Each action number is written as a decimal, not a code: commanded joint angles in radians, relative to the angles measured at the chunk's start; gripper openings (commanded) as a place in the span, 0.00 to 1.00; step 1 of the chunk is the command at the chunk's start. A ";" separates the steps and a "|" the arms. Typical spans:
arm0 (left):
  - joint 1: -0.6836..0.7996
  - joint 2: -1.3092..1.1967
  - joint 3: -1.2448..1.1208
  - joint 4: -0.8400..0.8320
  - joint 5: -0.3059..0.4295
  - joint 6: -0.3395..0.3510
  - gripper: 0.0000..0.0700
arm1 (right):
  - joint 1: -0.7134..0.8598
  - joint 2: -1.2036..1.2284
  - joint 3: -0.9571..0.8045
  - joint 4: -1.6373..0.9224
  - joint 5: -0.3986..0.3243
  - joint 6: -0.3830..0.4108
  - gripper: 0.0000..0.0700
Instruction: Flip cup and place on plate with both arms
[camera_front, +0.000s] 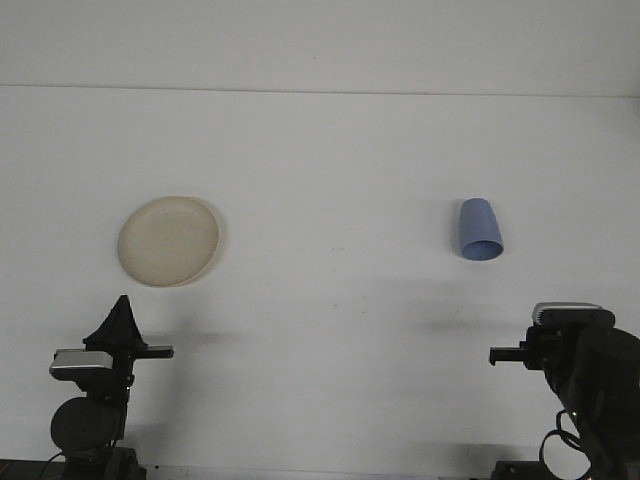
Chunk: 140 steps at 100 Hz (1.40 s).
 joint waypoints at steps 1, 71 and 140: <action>0.001 -0.001 -0.020 0.016 0.002 -0.006 0.02 | 0.001 0.004 0.017 0.005 -0.003 0.006 0.00; 0.001 -0.001 -0.020 0.016 0.002 -0.005 0.02 | 0.001 0.003 0.017 0.034 -0.002 0.006 0.79; 0.001 -0.001 -0.020 0.016 0.002 -0.005 0.02 | -0.008 0.283 -0.198 0.791 -0.077 -0.040 0.79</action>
